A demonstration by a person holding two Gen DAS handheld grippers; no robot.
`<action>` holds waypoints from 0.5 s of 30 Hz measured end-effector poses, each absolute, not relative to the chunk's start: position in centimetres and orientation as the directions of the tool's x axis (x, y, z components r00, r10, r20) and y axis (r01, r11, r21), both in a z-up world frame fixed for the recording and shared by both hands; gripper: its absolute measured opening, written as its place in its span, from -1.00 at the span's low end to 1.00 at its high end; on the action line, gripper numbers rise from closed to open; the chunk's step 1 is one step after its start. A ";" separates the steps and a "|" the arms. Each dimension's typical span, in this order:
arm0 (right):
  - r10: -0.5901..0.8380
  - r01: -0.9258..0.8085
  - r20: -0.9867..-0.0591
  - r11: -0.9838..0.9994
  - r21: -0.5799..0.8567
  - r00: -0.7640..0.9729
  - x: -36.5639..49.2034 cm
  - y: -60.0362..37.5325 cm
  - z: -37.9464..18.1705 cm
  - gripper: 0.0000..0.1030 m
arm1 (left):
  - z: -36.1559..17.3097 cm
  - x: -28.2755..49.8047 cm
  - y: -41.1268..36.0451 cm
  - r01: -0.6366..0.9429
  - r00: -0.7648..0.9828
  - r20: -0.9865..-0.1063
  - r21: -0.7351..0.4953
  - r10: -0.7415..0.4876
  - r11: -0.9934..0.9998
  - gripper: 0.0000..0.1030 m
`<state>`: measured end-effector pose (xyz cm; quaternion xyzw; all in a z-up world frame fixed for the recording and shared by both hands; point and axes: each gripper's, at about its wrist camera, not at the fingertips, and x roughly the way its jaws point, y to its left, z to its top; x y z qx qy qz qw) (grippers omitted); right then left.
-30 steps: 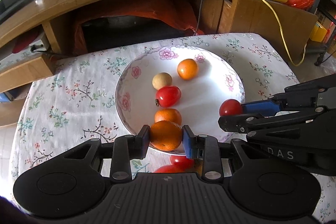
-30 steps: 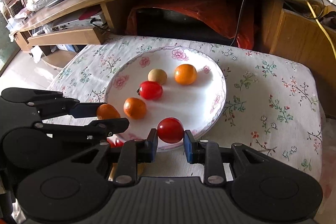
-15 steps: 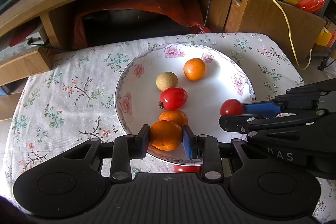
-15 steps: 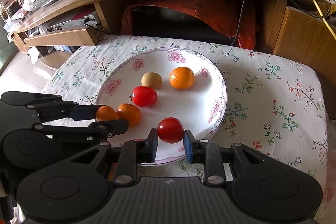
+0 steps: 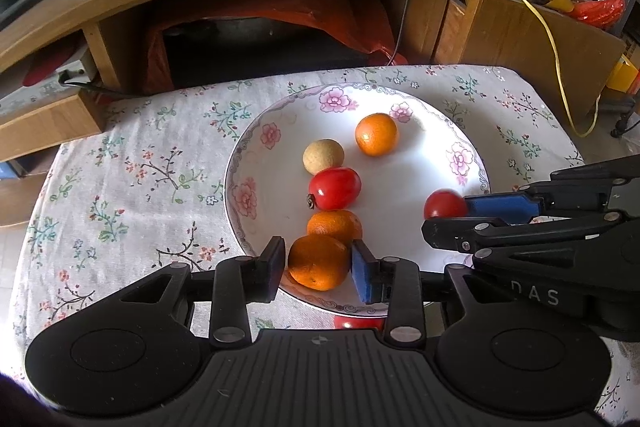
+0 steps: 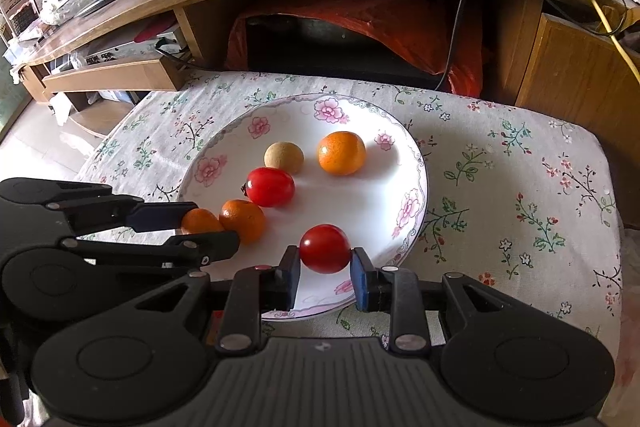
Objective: Organize fruits
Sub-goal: 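Carry both fruits over the bowl and open both tools to release them, then grasp the large red tomato with the left tool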
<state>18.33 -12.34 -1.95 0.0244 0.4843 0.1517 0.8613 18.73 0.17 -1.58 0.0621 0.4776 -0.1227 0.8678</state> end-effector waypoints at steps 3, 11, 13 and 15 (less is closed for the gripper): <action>0.284 -0.234 -0.824 0.954 0.189 0.491 18.3 -12.4 -1.9 -0.44 | -1.3 18.7 0.3 0.265 0.520 -0.841 -0.008 -0.150 0.964 -0.05; 0.286 -0.227 -0.811 0.954 0.194 0.510 18.1 -12.7 -1.2 -0.43 | -0.7 18.3 0.3 0.264 0.535 -0.831 -0.006 -0.151 0.965 -0.02; 0.283 -0.228 -0.811 0.955 0.189 0.513 17.9 -12.6 -1.0 -0.43 | -0.5 18.1 0.4 0.263 0.535 -0.830 -0.011 -0.155 0.965 -0.02; 0.282 -0.229 -0.810 0.955 0.187 0.514 17.7 -12.6 -0.8 -0.43 | -0.4 17.8 0.5 0.262 0.536 -0.829 -0.014 -0.158 0.965 -0.02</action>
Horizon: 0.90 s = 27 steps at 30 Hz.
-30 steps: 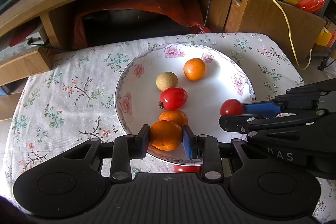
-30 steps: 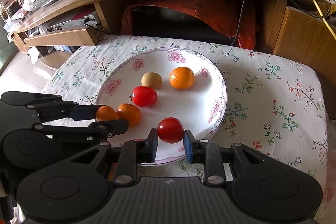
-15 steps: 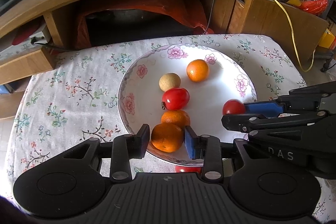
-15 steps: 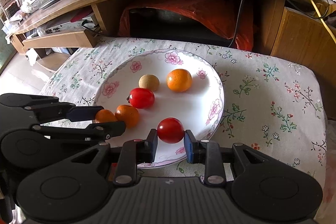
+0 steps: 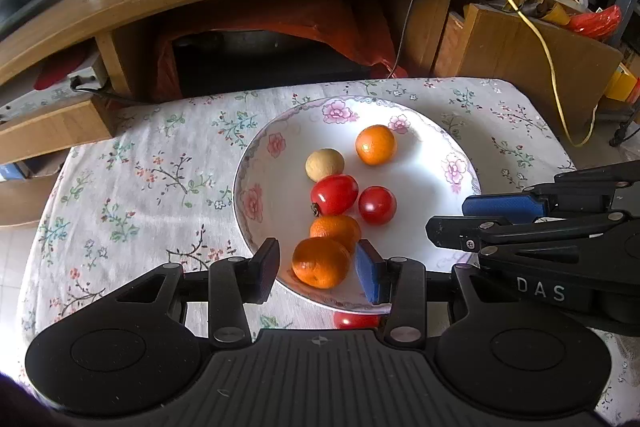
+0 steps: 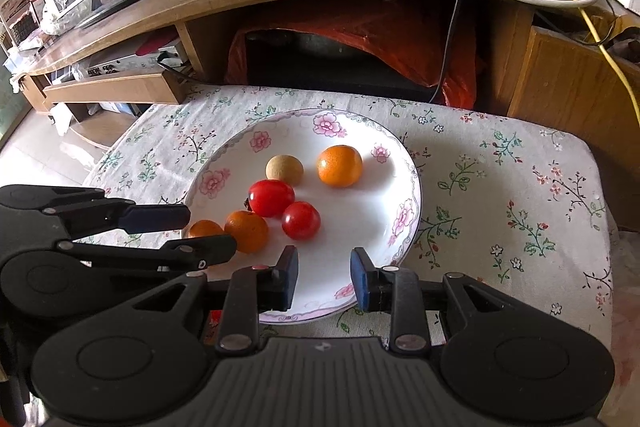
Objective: Organize fruits
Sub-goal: 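Grasp the large red tomato with the left tool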
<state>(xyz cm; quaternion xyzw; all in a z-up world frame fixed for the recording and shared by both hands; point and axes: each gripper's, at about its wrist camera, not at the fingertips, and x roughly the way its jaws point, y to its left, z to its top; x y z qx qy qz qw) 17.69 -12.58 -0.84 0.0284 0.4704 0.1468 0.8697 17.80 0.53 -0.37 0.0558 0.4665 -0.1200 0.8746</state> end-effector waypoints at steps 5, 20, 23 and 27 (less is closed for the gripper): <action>0.287 -0.231 -0.809 0.954 0.192 0.513 17.1 -12.5 -0.4 -0.43 | 0.1 16.9 0.8 0.265 0.538 -0.826 -0.020 -0.165 0.964 0.01; 0.294 -0.258 -0.827 0.948 0.187 0.479 13.8 -11.8 -0.1 -0.39 | -0.5 13.9 1.4 0.300 0.499 -0.846 -0.038 -0.190 0.953 0.18; 0.288 -0.244 -0.834 0.951 0.190 0.471 13.3 -12.2 -0.4 -0.36 | -1.0 13.8 1.1 0.311 0.485 -0.852 -0.041 -0.196 0.949 0.20; 0.286 -0.238 -0.840 0.952 0.194 0.460 12.9 -12.3 -0.6 -0.34 | -1.7 14.0 1.0 0.314 0.472 -0.861 -0.039 -0.191 0.949 0.21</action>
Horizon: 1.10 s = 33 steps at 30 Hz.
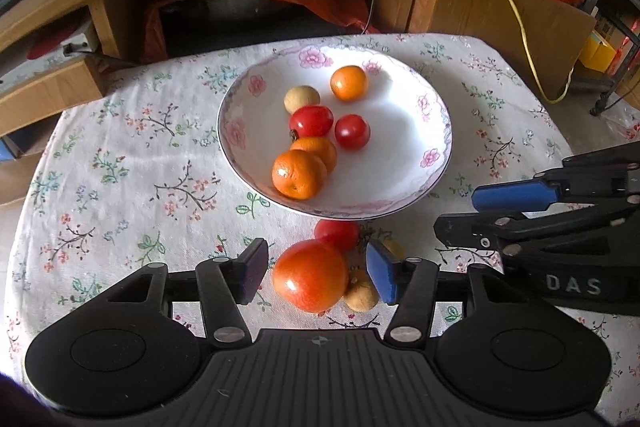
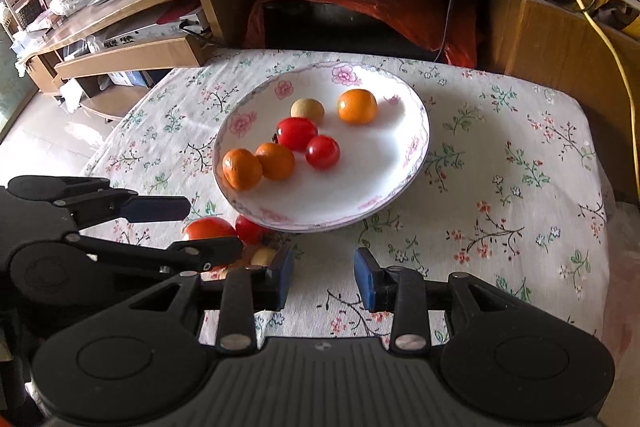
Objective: Organize fruits
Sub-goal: 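Grasp the large red tomato with the left tool, then grasp a brown kiwi with the right tool while the left tool holds the tomato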
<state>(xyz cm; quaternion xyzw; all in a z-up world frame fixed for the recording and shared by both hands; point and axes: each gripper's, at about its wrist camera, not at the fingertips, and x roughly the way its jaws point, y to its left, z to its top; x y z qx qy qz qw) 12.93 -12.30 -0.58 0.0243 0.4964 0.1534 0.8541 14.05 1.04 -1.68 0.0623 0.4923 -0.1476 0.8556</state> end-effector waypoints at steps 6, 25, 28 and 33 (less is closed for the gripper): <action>0.300 -0.249 -0.839 0.947 0.204 0.453 12.9 -12.1 -0.7 -0.31 | -2.9 14.8 1.2 0.293 0.447 -0.872 -0.066 -0.198 0.954 0.15; 0.322 -0.243 -0.846 0.941 0.236 0.425 13.2 -11.8 -1.6 -0.30 | -2.7 13.7 3.1 0.240 0.430 -0.882 -0.096 -0.194 0.966 0.01; 0.328 -0.238 -0.844 0.940 0.245 0.425 13.4 -11.6 -1.8 -0.30 | -2.7 13.5 3.3 0.242 0.422 -0.886 -0.097 -0.194 0.966 0.01; 0.355 -0.236 -0.844 0.931 0.279 0.401 13.9 -10.9 -2.7 -0.30 | -3.1 13.6 3.5 0.242 0.410 -0.890 -0.105 -0.200 0.965 0.02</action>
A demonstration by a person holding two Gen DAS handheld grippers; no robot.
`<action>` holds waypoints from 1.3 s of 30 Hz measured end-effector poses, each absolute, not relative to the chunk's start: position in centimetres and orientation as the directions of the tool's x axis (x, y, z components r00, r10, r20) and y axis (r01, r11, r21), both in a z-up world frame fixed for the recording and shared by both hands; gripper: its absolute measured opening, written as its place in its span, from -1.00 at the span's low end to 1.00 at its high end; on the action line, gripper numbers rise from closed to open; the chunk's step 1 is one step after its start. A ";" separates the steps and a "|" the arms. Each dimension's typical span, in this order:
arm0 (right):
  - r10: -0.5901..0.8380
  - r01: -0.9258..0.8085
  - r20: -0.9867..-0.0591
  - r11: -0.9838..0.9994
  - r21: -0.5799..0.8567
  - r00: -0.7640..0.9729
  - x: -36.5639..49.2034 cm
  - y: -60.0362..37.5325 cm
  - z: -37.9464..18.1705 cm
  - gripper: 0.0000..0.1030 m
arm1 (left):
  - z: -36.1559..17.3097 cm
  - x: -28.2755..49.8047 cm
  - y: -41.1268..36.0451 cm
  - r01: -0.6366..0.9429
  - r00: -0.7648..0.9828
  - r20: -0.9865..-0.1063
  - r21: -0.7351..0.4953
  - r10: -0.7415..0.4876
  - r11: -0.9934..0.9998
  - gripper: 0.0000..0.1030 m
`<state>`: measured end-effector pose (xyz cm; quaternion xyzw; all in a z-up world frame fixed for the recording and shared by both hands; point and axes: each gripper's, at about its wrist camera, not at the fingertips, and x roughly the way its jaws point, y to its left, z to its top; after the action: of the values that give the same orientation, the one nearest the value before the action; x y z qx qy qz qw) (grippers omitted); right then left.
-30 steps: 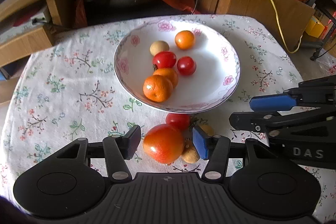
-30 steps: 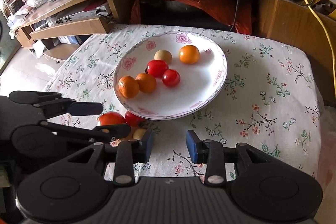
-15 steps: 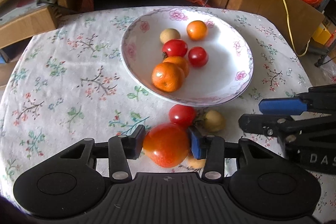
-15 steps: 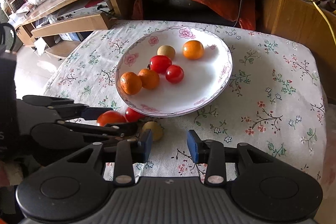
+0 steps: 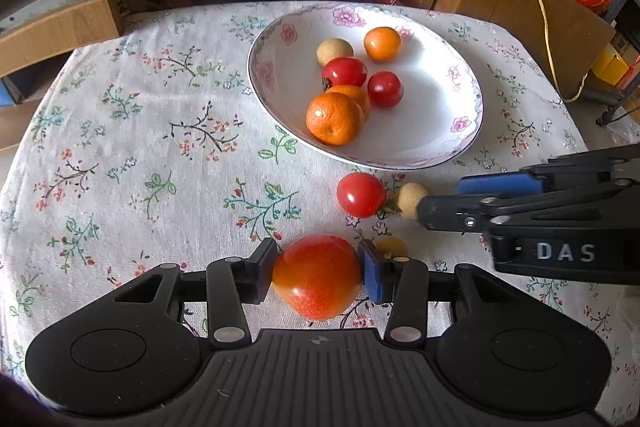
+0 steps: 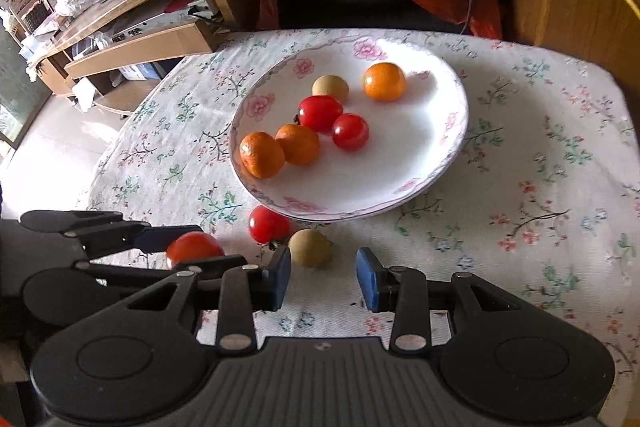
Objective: Organize fruits
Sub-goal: 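Grasp a brown kiwi with the right tool while the left tool holds the tomato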
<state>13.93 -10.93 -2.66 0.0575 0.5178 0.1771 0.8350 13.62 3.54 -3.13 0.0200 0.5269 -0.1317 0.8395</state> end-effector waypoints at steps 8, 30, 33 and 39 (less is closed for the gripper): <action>0.366 -0.274 -0.843 0.922 0.272 0.394 14.8 -9.3 -3.6 -0.30 | -3.2 13.5 3.5 0.258 0.408 -0.889 -0.103 -0.205 0.961 0.03; 0.287 -0.330 -0.868 0.931 0.154 0.404 11.1 -10.2 -2.8 -0.50 | -2.8 11.2 3.8 0.238 0.419 -0.887 -0.096 -0.191 0.967 0.03; 0.274 -0.337 -0.879 0.931 0.140 0.390 9.9 -10.2 -3.1 -0.50 | -3.0 10.9 3.9 0.233 0.414 -0.891 -0.095 -0.188 0.968 0.03; 0.267 -0.348 -0.885 0.928 0.130 0.382 8.8 -10.0 -3.4 -0.50 | -3.1 10.7 3.8 0.240 0.424 -0.886 -0.091 -0.188 0.966 0.13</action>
<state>8.83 -9.97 -3.43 -0.0386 0.5242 0.1854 0.8303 10.70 3.77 -3.06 0.0249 0.5216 -0.1271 0.8433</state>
